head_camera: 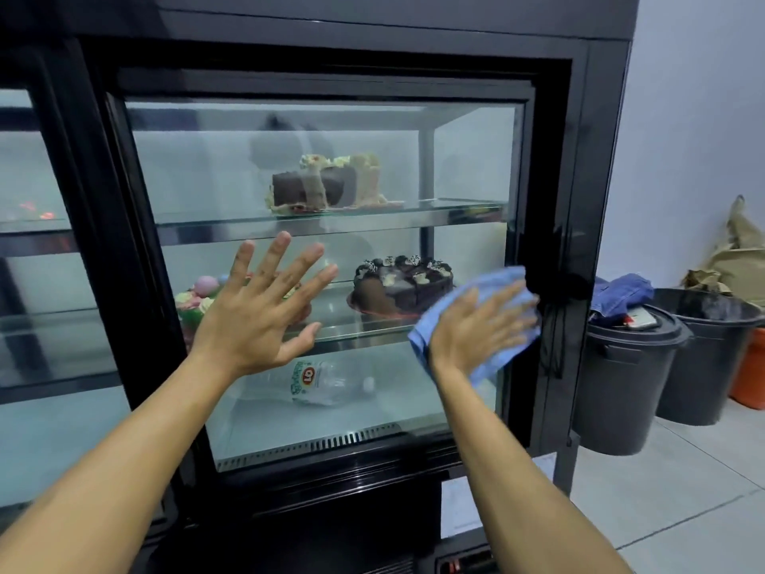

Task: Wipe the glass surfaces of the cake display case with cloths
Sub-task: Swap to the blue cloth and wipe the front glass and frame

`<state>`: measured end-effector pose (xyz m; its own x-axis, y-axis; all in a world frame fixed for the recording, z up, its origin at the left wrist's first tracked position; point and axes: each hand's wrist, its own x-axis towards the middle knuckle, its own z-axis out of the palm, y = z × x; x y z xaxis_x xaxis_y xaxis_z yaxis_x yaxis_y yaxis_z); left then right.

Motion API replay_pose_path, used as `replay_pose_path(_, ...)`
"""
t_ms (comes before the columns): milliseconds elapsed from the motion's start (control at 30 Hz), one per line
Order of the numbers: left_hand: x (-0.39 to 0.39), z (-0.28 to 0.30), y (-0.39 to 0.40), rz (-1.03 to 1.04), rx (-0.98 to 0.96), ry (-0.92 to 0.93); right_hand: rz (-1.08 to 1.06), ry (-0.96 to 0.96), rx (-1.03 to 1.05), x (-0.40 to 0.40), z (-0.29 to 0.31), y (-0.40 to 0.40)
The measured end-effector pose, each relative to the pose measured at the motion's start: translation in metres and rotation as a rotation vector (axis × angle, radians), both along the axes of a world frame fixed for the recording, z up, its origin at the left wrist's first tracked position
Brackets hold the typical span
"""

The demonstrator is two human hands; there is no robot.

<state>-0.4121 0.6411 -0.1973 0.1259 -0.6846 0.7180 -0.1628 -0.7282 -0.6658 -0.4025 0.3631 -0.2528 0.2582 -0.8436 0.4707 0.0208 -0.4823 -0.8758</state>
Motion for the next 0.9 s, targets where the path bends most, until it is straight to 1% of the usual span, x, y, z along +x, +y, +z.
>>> replay_pose_path(100,0.000,0.002,0.001,-0.017,0.002,0.012,-0.040,-0.090,-0.141,0.010,0.069,-0.002)
replay_pose_path(133,0.000,0.002,0.001,-0.018,0.001,0.018,-0.017,-0.117,-0.239,0.011,0.084,-0.004)
replay_pose_path(167,-0.001,0.002,0.001,-0.022,-0.004,0.023,0.009,-0.129,-0.419,0.010,0.093,-0.007)
replay_pose_path(233,-0.003,0.003,0.001,-0.075,-0.008,0.057,0.101,-0.139,-0.927,0.004,0.097,-0.026)
replay_pose_path(267,-0.005,0.005,0.001,-0.134,-0.011,0.083,0.129,-0.142,-1.136,0.001,0.095,-0.044)
replay_pose_path(300,-0.006,0.010,0.001,-0.193,-0.025,0.100,0.138,-0.143,-1.248,0.001,0.093,-0.063)
replay_pose_path(333,-0.008,0.017,0.004,-0.226,-0.066,0.097,0.139,-0.136,-1.262,0.001,0.090,-0.080)
replay_pose_path(367,-0.010,0.028,0.009,-0.231,-0.158,0.076,0.126,-0.126,-1.200,0.002,0.090,-0.092)
replay_pose_path(400,-0.011,0.042,0.015,-0.215,-0.296,0.064,0.103,-0.112,-1.102,0.002,0.091,-0.097)
replay_pose_path(467,-0.011,0.066,0.021,-0.146,-0.596,0.095,0.075,-0.107,-0.928,0.001,0.100,-0.090)
replay_pose_path(500,-0.011,0.073,0.020,-0.102,-0.666,0.108,0.076,-0.114,-0.836,0.001,0.108,-0.080)
replay_pose_path(600,-0.007,0.072,0.009,-0.037,-0.673,0.076,0.051,-0.126,-0.516,-0.001,0.146,-0.037)
replay_pose_path(633,-0.005,0.071,0.008,-0.036,-0.678,0.072,0.037,-0.128,-0.438,0.000,0.162,-0.021)
replay_pose_path(667,-0.004,0.070,0.008,-0.036,-0.685,0.068,0.029,-0.136,-0.420,0.000,0.176,-0.001)
replay_pose_path(700,-0.003,0.070,0.009,-0.033,-0.691,0.060,0.028,-0.153,-0.482,-0.001,0.188,0.020)
replay_pose_path(733,-0.003,0.071,0.011,-0.031,-0.693,0.054,0.033,-0.170,-0.608,-0.003,0.196,0.042)
replay_pose_path(800,-0.002,0.070,0.013,-0.053,-0.685,0.047,0.067,-0.212,-0.938,-0.005,0.201,0.071)
replay_pose_path(833,-0.002,0.069,0.014,-0.065,-0.681,0.043,0.105,-0.240,-1.096,-0.006,0.202,0.070)
replay_pose_path(900,-0.002,0.069,0.015,-0.078,-0.671,0.037,0.163,-0.259,-1.348,-0.004,0.205,0.034)
